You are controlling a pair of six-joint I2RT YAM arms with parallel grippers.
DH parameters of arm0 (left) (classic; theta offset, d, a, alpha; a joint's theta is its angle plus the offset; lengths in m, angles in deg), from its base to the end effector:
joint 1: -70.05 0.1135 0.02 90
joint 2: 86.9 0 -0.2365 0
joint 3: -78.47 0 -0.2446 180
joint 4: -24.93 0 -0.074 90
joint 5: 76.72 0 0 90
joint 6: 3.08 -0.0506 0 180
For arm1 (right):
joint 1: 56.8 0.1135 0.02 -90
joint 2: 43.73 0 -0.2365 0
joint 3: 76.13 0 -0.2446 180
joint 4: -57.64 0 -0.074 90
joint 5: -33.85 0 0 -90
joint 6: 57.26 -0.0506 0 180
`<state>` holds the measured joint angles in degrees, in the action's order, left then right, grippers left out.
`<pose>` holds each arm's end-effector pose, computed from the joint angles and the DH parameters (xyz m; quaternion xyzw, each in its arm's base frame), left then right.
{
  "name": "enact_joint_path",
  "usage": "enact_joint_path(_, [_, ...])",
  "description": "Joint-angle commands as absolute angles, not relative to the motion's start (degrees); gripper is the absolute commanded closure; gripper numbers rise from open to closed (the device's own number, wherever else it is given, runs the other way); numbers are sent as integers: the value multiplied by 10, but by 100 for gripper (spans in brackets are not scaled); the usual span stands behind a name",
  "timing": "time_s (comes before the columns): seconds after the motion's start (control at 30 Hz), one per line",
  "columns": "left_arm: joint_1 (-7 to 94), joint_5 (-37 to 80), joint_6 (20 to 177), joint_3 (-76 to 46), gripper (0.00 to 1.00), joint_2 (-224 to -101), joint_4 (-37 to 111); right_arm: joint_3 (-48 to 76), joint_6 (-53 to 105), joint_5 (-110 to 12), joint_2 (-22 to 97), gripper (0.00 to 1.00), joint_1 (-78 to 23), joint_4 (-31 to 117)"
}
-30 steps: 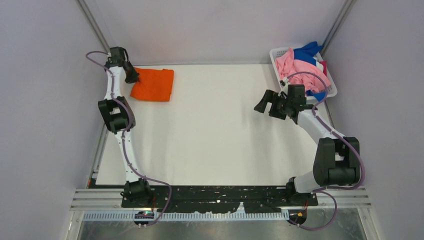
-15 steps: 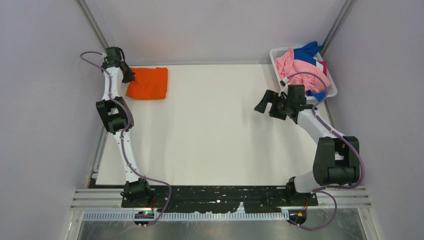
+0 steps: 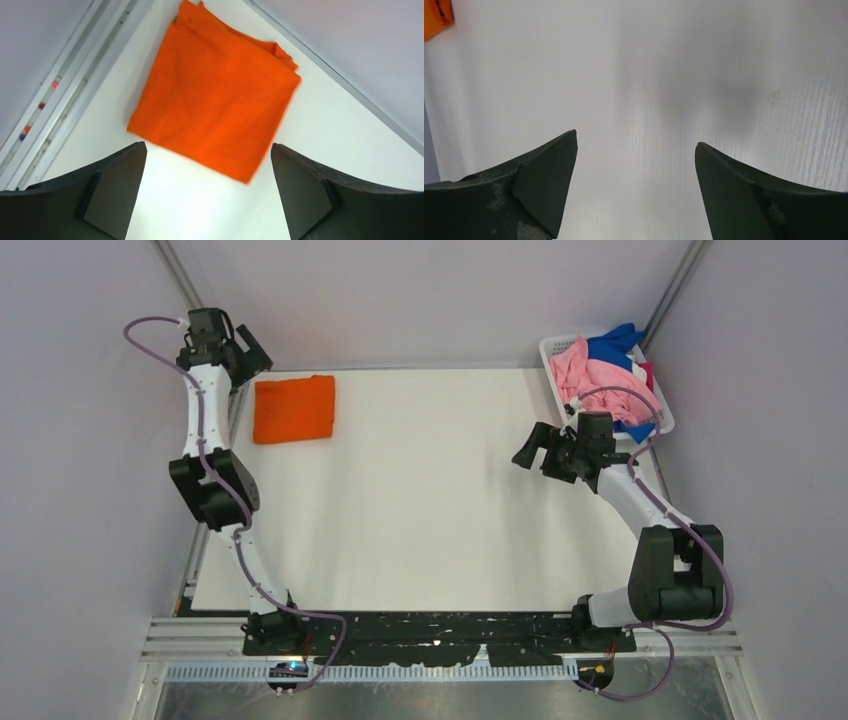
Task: Fold and stack the t-shirts
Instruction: Reset both arms
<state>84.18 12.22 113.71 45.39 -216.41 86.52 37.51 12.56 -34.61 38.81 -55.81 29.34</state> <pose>0.4781 0.1213 0.2823 -0.3253 0.8617 -0.0345 0.3878 0.3102 0.0239 0.1950 0.0797 0.9053 0.2392 0.3419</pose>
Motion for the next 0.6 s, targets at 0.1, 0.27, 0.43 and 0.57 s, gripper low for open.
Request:
enact_joint_path(0.1, [712,71,1121,158,0,-1867,821,414,135,-389,285,5,-560,256])
enact_joint_path(0.27, [570,75,1146,-123,0,-1680,712,467,140,-402,204,5,-560,248])
enact_joint_path(0.43, [477,79,1206,-344,0,-1510,632,515,135,-412,146,4,-560,257])
enact_joint_path(0.57, [446,84,1239,-458,0,-1431,596,551,129,-400,118,5,-560,266])
